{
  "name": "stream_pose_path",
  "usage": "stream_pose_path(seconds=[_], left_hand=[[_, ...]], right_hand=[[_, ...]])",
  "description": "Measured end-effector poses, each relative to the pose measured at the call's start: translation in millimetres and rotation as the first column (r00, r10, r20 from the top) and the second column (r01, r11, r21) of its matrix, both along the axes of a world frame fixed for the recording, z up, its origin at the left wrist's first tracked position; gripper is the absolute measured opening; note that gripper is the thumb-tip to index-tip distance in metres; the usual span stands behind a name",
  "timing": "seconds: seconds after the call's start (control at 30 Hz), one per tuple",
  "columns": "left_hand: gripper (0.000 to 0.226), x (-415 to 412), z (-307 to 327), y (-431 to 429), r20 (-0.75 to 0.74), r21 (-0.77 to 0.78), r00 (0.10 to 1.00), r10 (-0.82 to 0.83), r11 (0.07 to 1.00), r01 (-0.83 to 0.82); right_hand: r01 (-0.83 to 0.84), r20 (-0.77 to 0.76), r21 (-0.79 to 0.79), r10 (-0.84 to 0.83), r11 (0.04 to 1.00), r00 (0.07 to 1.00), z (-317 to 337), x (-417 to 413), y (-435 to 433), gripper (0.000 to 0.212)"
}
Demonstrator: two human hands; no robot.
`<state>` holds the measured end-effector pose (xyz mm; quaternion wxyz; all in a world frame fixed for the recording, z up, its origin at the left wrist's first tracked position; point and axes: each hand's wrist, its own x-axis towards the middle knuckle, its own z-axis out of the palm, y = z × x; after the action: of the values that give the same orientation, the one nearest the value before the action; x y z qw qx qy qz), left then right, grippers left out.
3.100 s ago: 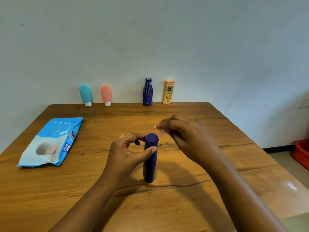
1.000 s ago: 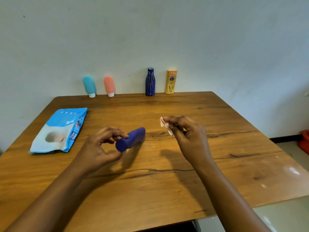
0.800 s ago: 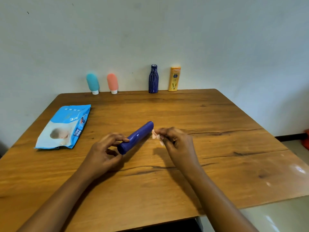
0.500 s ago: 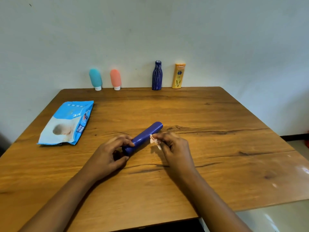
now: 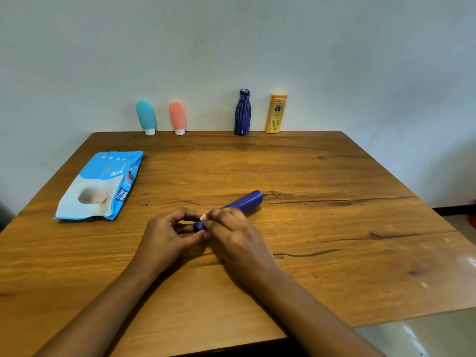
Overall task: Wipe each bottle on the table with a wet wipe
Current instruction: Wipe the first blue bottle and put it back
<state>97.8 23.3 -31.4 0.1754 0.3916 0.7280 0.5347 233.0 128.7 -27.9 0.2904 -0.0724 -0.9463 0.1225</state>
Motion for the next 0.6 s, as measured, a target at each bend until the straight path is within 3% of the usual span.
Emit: stream_pose_path(seconds=[0.07, 0.2, 0.27, 0.4, 0.6], left_hand=[[0.034, 0.5, 0.8, 0.7, -0.008, -0.019, 1.0, 0.011, 1.0, -0.011], [0.036, 1.1, 1.4, 1.2, -0.049, -0.072, 0.999, 0.022, 0.997, -0.025], [0.034, 1.4, 1.9, 1.9, -0.049, -0.072, 0.999, 0.024, 0.997, -0.027], [0.032, -1.3, 1.7, 0.7, 0.007, -0.06, 1.0, 0.028, 0.998, -0.028], [0.034, 2.7, 4.4, 0.3, -0.051, -0.103, 0.998, 0.027, 0.994, -0.032]], right_hand=[[0.033, 0.048, 0.073, -0.036, 0.997, 0.998, -2.6, -0.2, 8.5, 0.036], [0.281, -0.036, -0.094, -0.285, 0.955, 0.958, -3.1, -3.3, 41.6, 0.04], [0.254, 0.0, -0.038, -0.254, 0.966, 0.967, -1.2, -4.9, 32.2, 0.041], [0.035, 0.085, 0.1, -0.044, 0.994, 0.995, -3.5, 1.8, 4.4, 0.043], [0.328, 0.048, -0.155, -0.325, 0.932, 0.945, -1.8, 13.5, 77.6, 0.032]])
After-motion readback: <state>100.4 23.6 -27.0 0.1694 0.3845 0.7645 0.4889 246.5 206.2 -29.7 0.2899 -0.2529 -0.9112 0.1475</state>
